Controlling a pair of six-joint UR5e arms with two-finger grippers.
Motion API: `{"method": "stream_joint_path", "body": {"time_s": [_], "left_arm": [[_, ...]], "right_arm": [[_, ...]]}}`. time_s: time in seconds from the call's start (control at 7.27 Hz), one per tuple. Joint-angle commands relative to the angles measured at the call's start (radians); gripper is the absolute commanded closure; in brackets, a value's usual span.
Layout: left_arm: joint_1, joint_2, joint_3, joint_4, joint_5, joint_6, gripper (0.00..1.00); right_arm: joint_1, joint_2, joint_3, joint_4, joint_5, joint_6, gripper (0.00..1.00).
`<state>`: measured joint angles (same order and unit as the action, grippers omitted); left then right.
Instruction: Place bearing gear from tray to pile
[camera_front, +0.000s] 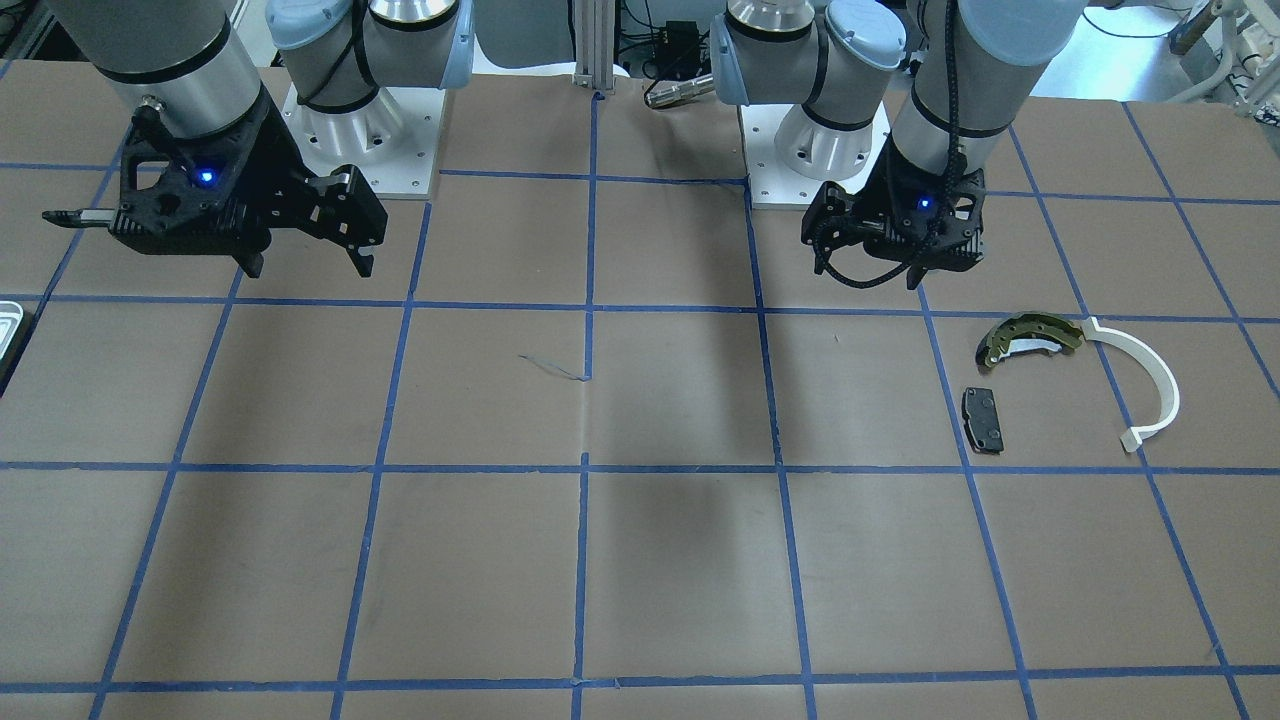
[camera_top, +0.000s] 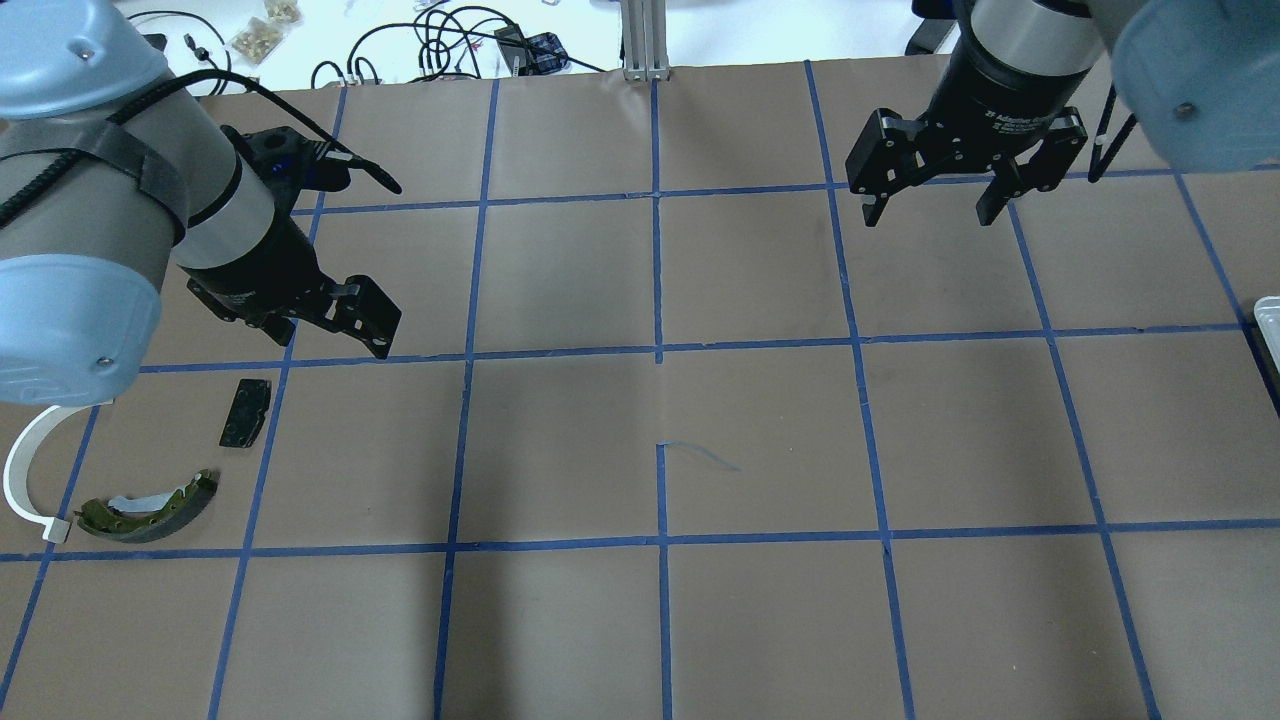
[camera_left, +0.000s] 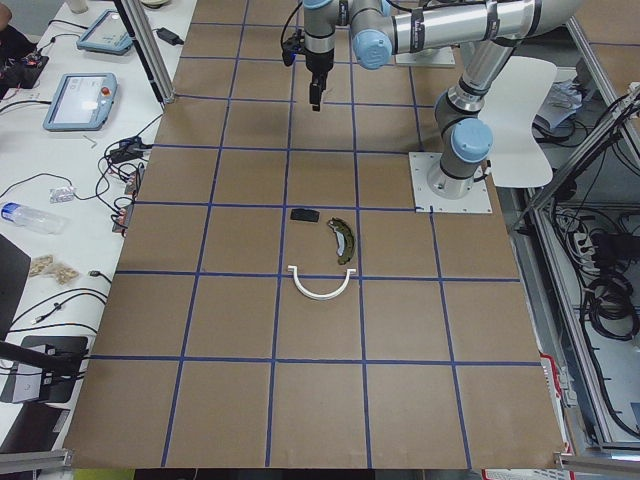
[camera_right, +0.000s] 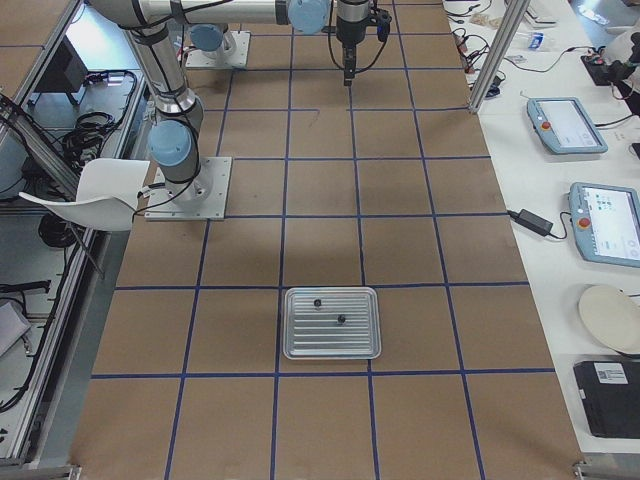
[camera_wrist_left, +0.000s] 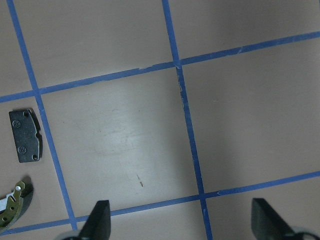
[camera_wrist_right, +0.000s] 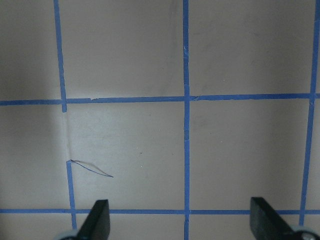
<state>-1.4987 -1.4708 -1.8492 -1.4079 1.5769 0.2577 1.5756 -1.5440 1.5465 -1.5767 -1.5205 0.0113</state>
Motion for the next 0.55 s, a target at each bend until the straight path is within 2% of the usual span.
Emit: {"method": "stream_joint_path", "body": {"time_s": [0.0,0.41], "left_arm": [[0.000,0.000,0.001,0.001,0.000,0.000,0.00],[0.002,0.000,-0.001,0.000,0.002,0.002,0.00]], "right_arm": [[0.000,0.002,0.000,-0.002,-0.007,-0.001,0.00],[-0.009,-0.001,0.009,0.013,-0.029,0.001,0.00]]}}
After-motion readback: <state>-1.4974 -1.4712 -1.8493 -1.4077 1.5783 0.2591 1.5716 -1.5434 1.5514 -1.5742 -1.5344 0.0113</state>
